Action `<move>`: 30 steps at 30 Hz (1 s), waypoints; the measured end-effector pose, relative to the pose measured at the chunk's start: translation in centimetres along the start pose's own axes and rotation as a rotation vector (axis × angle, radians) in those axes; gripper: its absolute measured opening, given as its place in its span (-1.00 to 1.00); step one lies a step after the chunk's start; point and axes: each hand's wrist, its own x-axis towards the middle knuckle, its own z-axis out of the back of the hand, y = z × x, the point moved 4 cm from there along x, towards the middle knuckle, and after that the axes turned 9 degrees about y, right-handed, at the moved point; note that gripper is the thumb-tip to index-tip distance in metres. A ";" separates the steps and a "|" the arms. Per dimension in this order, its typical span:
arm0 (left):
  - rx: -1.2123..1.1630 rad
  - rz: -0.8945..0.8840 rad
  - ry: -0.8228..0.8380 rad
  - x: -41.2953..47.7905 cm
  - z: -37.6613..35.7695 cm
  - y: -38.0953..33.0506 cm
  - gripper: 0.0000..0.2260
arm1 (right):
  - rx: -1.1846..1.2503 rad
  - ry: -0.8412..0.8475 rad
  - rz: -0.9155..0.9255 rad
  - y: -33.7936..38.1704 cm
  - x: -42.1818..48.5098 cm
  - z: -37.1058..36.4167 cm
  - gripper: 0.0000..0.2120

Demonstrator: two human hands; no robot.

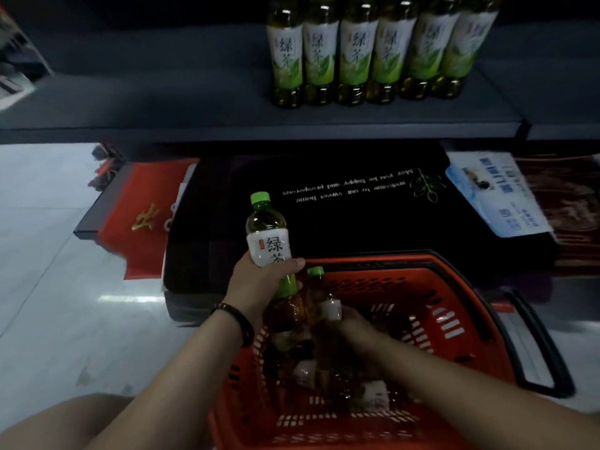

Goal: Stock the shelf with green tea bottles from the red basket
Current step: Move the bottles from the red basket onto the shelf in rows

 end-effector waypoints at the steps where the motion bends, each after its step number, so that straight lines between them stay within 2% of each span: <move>1: -0.010 -0.002 0.002 -0.3 -0.4 -0.5 -0.61 | 0.044 0.001 -0.021 1.0 -1.2 0.8 -0.89; 4: 0.003 -0.026 0.028 -1.3 -1.9 -1.9 -0.65 | 0.133 0.035 -0.009 4.3 -4.9 2.6 -0.71; 7: 0.012 -0.039 0.046 -2.4 -3.5 -3.8 -0.68 | 0.011 0.077 0.139 8.0 -8.7 3.9 -0.55; 11: 0.060 -0.068 0.103 -3.6 -6.1 -6.8 -0.66 | 0.012 -0.003 0.315 11.6 -12.6 5.3 -0.45; 14: 0.057 -0.083 0.160 -4.9 -7.8 -8.1 -0.65 | 0.177 0.029 0.392 12.8 -14.2 5.8 -0.45; 18: 0.021 -0.115 0.159 -6.2 -9.2 -7.1 -0.51 | 0.451 0.102 0.418 13.3 -13.7 5.9 -0.41; 21: -0.018 -0.114 0.147 -5.9 -10.6 -6.0 -0.49 | 0.516 0.121 0.466 14.0 -13.0 6.4 -0.32; 23: 0.016 -0.109 0.160 -5.3 -11.5 -5.7 -0.47 | 0.495 0.096 0.456 14.2 -12.5 6.9 -0.35; 28: 0.045 -0.131 0.202 -3.8 -12.2 -5.1 -0.51 | 0.387 0.050 0.403 14.5 -11.7 7.3 -0.58; 30: 0.033 -0.143 0.211 -3.6 -12.3 -5.1 -0.55 | 0.443 0.083 0.401 14.6 -11.7 7.3 -0.56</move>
